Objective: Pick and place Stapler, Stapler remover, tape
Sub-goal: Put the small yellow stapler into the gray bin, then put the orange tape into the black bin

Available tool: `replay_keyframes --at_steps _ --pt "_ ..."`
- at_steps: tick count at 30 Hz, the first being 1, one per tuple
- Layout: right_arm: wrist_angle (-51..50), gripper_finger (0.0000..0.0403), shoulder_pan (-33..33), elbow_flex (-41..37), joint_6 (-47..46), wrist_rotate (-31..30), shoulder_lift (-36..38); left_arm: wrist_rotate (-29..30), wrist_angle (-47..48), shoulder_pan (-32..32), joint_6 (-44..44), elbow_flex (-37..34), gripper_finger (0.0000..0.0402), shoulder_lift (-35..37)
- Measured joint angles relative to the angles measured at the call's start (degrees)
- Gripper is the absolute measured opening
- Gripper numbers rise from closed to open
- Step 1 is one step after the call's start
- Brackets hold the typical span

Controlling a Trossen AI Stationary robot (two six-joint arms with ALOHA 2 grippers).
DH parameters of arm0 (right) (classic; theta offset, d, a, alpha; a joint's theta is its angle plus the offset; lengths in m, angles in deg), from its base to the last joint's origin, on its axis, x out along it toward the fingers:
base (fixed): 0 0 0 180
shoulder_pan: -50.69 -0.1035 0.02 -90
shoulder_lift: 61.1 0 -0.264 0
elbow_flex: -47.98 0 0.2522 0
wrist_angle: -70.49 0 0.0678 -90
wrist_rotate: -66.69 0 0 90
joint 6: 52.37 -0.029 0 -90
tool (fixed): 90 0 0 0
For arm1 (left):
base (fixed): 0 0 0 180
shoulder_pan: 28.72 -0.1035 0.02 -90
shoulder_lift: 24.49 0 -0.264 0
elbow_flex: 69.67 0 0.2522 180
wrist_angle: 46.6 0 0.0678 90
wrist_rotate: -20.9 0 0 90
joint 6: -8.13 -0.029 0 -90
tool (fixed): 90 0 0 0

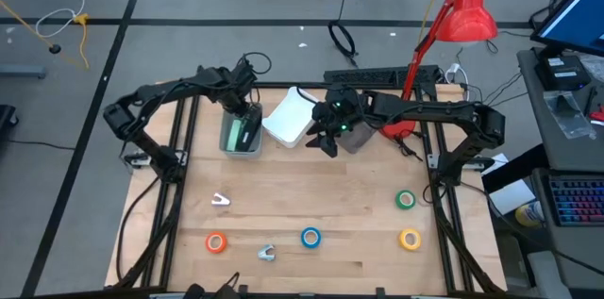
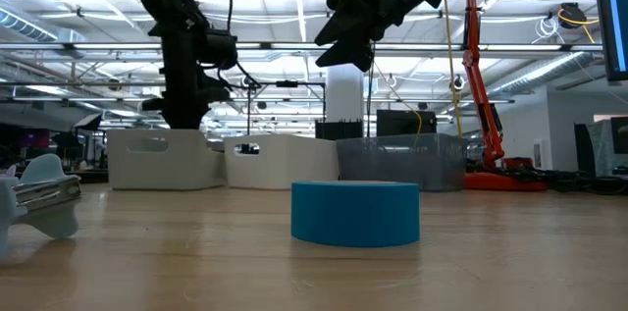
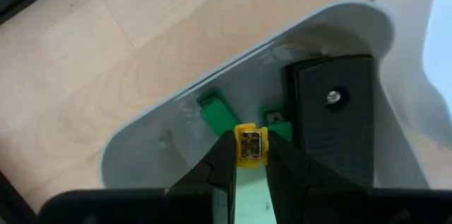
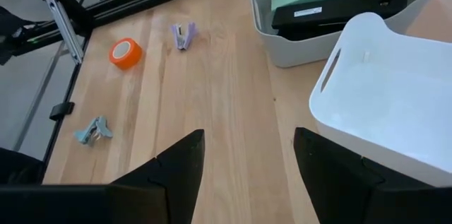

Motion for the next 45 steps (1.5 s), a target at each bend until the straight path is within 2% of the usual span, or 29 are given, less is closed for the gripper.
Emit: replay_keyframes --at_steps 5,12,25,29,35,41,45 --pt "0.0 0.0211 0.0 0.0 -0.2 0.0 0.0 0.0 -0.7 0.0 -0.9 0.0 0.0054 -1.4" --pt "0.0 0.0211 0.0 0.0 -0.3 0.0 0.0 0.0 -1.4 0.0 -2.0 0.0 0.009 -2.6" --pt "0.0 0.021 0.0 0.0 -0.3 0.0 0.0 -0.1 -1.5 0.0 -1.9 0.0 0.0102 -2.8" --pt "0.0 0.0213 0.0 0.0 -0.6 0.1 0.0 -0.1 -1.5 0.0 -1.9 0.0 0.0129 -2.8" --pt "0.0 0.0214 0.0 0.0 -0.7 0.1 0.0 -0.1 -1.5 0.0 -1.9 0.0 0.0192 -2.7" --pt "0.0 0.0213 0.0 0.0 -0.7 0.2 0.0 0.2 -1.4 -0.1 -1.5 0.0 0.0222 1.3" --pt "-1.2 0.0213 -0.1 0.0 -0.3 0.2 0.0 0.4 -0.1 1.3 -0.7 0.0 0.0223 8.3"
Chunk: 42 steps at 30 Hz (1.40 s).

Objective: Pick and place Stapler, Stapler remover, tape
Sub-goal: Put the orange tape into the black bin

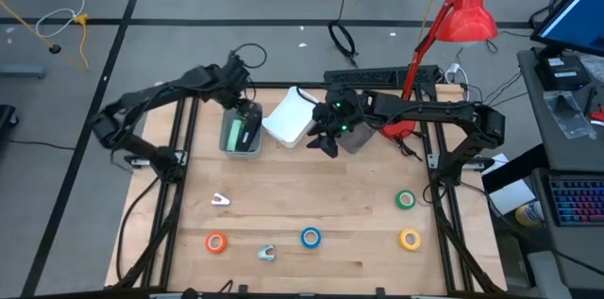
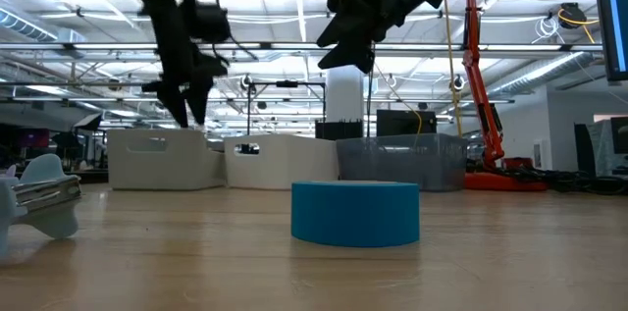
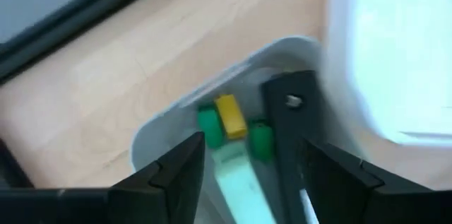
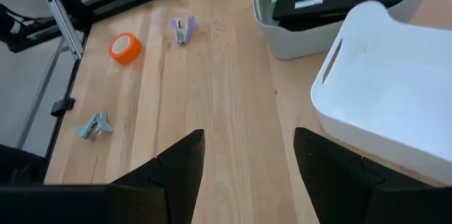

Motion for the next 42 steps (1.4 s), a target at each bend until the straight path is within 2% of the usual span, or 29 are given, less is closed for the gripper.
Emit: replay_keyframes --at_steps 8,10,14,22,26,32,39,42 --pt "-1.8 0.0211 -1.3 -1.8 1.7 -0.3 4.6 0.0 0.3 8.1 2.2 0.0 0.0223 13.9" --pt "0.5 0.0212 -2.1 -4.4 1.3 -3.0 7.2 0.0 0.3 10.4 2.2 0.0 0.0223 16.4" --pt "4.2 0.0211 -3.7 -12.7 -2.9 -10.3 14.6 0.3 -1.0 14.8 2.8 0.0 0.0223 20.4" --pt "17.7 0.0214 -5.4 -32.1 -14.2 -10.3 32.7 6.9 -2.6 22.7 6.8 0.0 0.0223 23.4" --pt "22.2 0.0214 -5.3 -40.4 -18.2 -10.3 40.9 7.6 -3.4 26.9 8.4 0.0 0.0223 23.4" --pt "25.2 0.0215 -5.3 -48.4 -21.1 -10.3 49.9 7.7 -14.2 34.3 8.0 -3.5 0.0223 24.0" --pt "25.2 0.0216 -5.3 -53.6 -21.5 -10.3 56.0 8.1 -31.4 42.0 9.9 -13.3 0.0223 27.0" --pt "25.3 0.0213 -5.3 -55.4 -21.5 -10.3 57.8 10.2 -36.9 45.5 11.9 -17.9 0.0223 29.5"
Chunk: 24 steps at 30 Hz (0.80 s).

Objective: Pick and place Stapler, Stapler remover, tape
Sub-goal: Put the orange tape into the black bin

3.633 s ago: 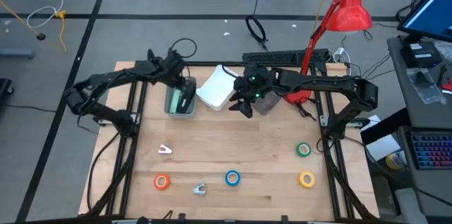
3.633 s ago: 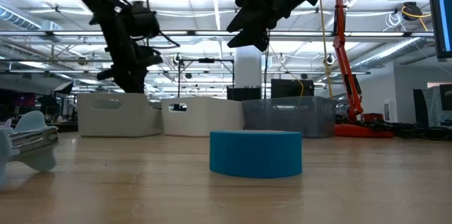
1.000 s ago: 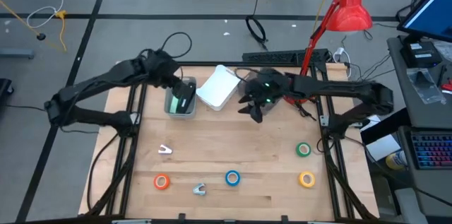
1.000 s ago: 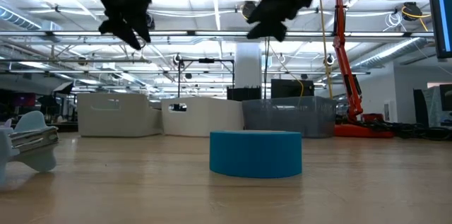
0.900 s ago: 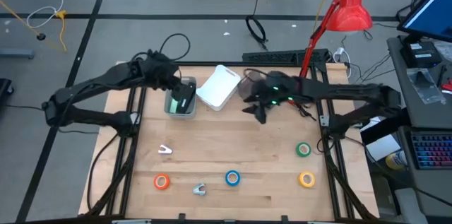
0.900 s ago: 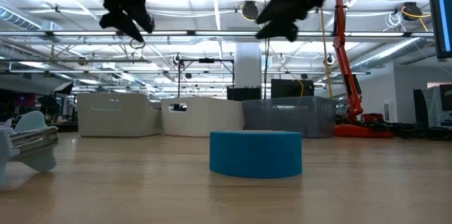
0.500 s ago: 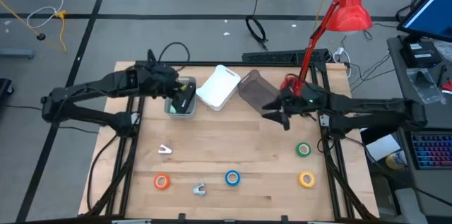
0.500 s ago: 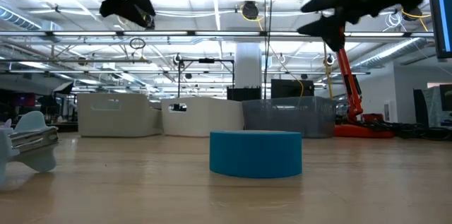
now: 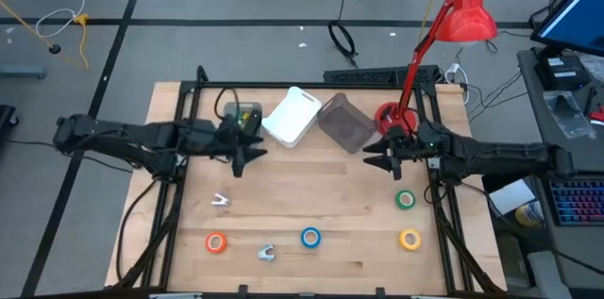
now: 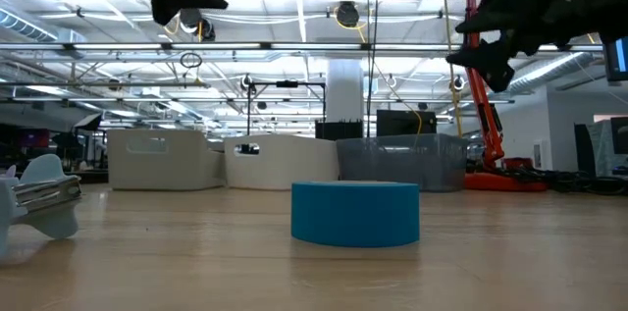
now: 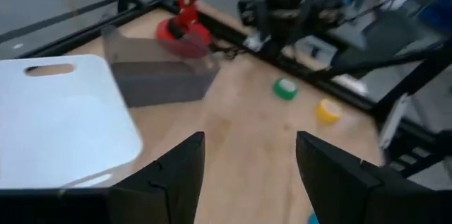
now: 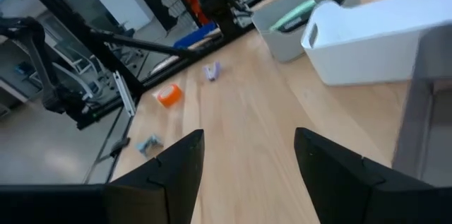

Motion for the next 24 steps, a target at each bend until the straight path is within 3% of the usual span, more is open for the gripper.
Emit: replay_keyframes --at_steps 5,15,19,24 --pt "-0.1 0.0215 0.0 -1.9 -1.6 0.0 1.4 5.9 -7.8 6.8 4.0 -6.9 0.0223 3.6" --pt "0.4 0.0213 0.0 -4.5 -1.5 0.0 1.2 15.1 -8.0 17.7 11.8 -12.9 0.0223 4.1" --pt "0.4 0.0215 0.0 -5.3 -1.5 0.0 1.2 14.5 -7.9 19.6 17.1 -15.2 0.0223 4.1" --pt "0.3 0.0216 0.0 -5.7 -1.5 0.0 1.2 7.3 -4.3 22.8 25.7 -16.5 0.0223 4.1"
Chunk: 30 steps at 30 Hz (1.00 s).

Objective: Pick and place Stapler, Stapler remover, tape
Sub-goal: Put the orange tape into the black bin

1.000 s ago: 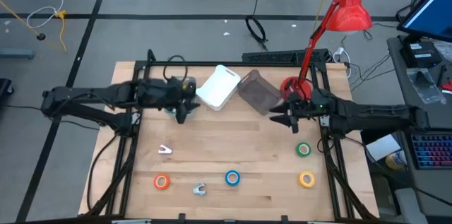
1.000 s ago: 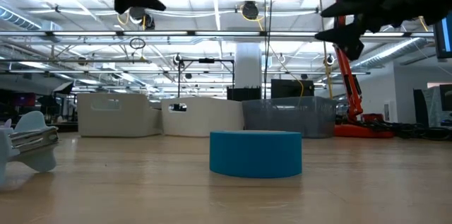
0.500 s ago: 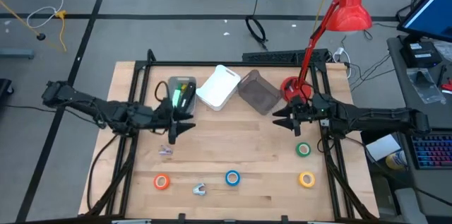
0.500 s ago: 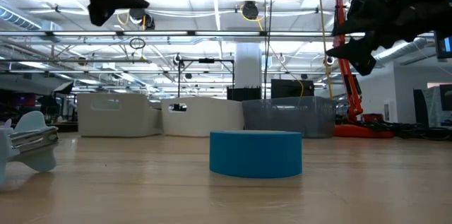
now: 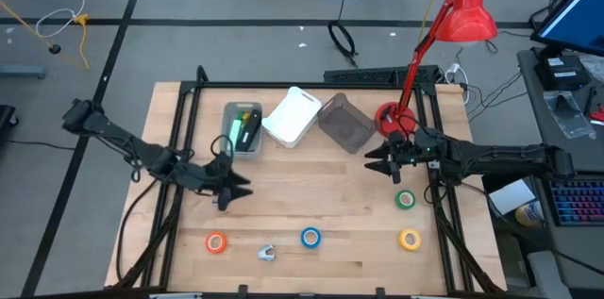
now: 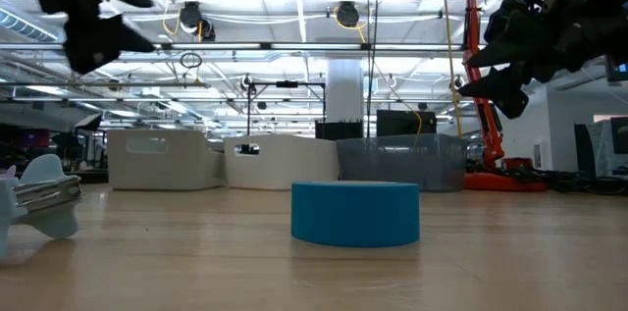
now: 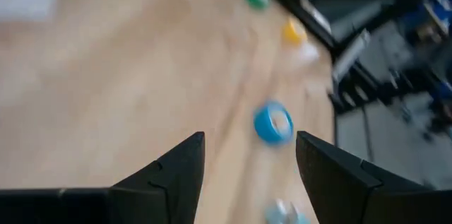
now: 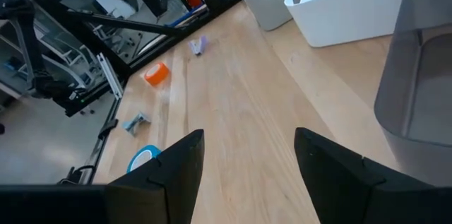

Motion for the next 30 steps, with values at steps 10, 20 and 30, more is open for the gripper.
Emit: replay_keyframes --at_steps 10,20,30 --pt "0.0 0.0216 0.1 -0.1 0.0 -0.2 0.0 -15.0 10.9 9.3 17.8 0.0 0.0223 0.0" --pt "0.0 0.0213 0.1 -0.1 0.0 -0.2 0.0 -26.3 24.7 16.6 38.1 0.0 0.0223 -2.1" --pt "0.0 0.0212 0.1 -0.1 0.0 -0.2 -0.1 -24.9 24.5 20.7 44.0 1.9 0.0223 -13.5"
